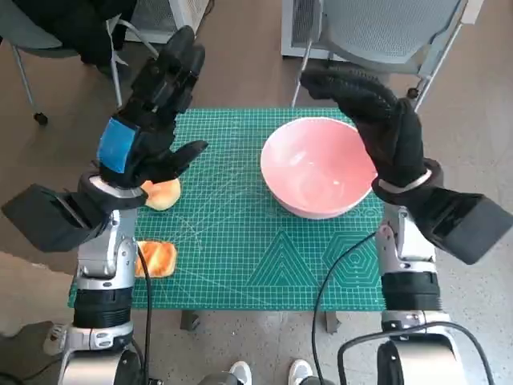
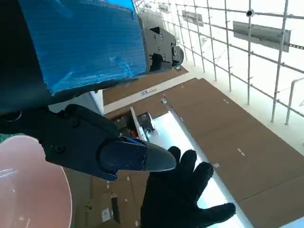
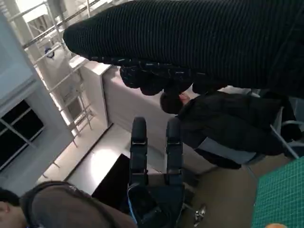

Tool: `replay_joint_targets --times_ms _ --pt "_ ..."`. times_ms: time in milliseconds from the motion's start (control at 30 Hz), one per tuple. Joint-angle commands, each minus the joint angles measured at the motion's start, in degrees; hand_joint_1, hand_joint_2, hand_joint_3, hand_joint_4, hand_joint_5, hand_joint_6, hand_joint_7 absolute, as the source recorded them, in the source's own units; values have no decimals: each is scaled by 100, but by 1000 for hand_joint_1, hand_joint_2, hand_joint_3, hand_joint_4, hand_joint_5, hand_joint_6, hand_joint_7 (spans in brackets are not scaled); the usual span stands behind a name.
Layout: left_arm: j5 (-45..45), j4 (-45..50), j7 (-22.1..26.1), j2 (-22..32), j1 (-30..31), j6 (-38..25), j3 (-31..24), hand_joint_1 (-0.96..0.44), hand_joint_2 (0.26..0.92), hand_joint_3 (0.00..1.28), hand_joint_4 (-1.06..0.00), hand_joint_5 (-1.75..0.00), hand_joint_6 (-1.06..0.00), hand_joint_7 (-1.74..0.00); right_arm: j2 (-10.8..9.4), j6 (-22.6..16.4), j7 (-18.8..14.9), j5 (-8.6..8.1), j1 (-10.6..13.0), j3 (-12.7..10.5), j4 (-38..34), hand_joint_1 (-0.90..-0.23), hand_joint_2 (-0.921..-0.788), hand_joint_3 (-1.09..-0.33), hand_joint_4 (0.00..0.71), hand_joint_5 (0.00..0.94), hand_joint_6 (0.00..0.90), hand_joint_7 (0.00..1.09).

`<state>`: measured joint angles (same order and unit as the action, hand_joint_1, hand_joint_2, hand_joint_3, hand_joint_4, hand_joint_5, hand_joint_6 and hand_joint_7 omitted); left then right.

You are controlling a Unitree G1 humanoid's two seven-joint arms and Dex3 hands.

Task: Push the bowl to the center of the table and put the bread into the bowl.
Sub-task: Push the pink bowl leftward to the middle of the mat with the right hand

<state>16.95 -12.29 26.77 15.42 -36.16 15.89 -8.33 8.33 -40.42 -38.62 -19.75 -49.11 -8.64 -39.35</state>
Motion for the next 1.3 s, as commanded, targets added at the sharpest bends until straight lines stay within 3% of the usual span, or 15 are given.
replay_joint_targets --times_ms 33,400,533,700,1000,1300 --pt "-77 47 -39 34 -4 58 -14 -667 921 229 -61 -2 -173 -117 160 -125 186 -3 -210 -258 -489 -818 -921 -847 -1 -1 22 12" --pt "-84 71 -56 18 31 44 -22 -682 921 228 -61 -2 -175 -114 521 -412 731 130 -735 -727 -1869 -781 -921 -865 -1 -1 47 28" --pt "-89 76 -65 23 47 39 -30 -684 921 229 -61 -1 -175 -112 684 -312 925 224 -899 -820 -2343 -778 -921 -876 -1 -1 45 28" --pt "-86 61 -78 20 57 32 -44 -684 921 230 -60 -1 -175 -111 811 10 1031 212 -1032 -961 -2772 -763 -921 -916 -1 -1 35 25" --pt "-76 101 -86 20 84 2 -52 -684 921 229 -61 -1 -177 -109 916 498 1233 288 -1094 -1078 -3153 -750 -921 -981 -1 -1 13 17" --pt "-87 102 -87 39 111 -1 -60 -686 921 230 -58 0 -179 -106 953 922 1518 407 -1031 -1079 -3363 -748 -921 -988 -1 -1 5 14"
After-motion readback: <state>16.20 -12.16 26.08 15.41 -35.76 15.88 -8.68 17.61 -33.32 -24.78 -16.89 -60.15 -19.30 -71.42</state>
